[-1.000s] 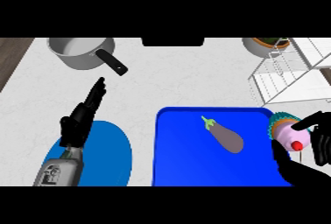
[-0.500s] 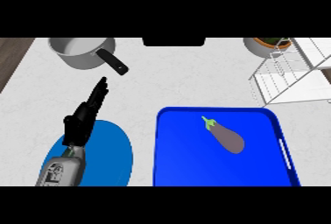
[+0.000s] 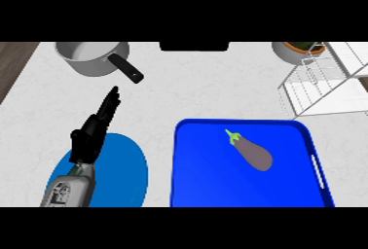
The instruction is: Pick the cupcake from the tray and place it in the tiered shelf
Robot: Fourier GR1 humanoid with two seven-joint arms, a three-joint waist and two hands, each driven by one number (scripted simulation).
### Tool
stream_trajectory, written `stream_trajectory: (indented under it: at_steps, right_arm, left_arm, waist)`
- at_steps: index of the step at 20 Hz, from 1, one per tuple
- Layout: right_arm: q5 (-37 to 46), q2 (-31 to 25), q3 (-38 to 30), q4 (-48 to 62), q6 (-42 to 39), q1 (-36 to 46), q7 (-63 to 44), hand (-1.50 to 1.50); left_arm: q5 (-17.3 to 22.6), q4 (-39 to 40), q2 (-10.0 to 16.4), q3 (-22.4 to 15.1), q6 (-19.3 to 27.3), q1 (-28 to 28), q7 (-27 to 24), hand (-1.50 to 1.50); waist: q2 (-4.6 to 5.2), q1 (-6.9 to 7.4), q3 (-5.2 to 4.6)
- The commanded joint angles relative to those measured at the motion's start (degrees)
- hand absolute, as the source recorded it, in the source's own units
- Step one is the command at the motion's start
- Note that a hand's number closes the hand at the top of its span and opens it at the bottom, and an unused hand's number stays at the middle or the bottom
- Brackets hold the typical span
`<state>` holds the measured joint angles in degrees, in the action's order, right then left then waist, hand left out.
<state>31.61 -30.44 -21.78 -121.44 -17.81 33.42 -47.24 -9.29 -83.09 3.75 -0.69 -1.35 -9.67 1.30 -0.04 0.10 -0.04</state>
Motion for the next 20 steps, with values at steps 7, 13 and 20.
stream_trajectory:
  at_steps: [7, 13, 20]
  right_arm:
    - [8.2, -5.2, 2.9, 16.2, 8.0, 2.6, 13.8, 1.5]
    - [12.8, -4.8, 4.9, 24.1, 14.9, 5.3, 18.0, 1.5]
    - [16.4, -2.1, 6.9, 40.0, 27.7, 7.4, 32.5, 1.5]
  left_arm:
    - [-1.0, 0.4, -0.6, -0.4, 0.6, 0.9, -1.7, 0.0]
    - [0.2, 3.4, 0.5, 1.0, -1.2, -2.0, -1.1, 0.0]
    - [-0.6, -0.4, -0.8, -0.8, -0.4, -1.8, 1.9, 0.0]
  waist:
    - [0.23, 0.47, 0.02]
    - [0.25, 0.29, 0.01]
    - [0.43, 1.07, 0.05]
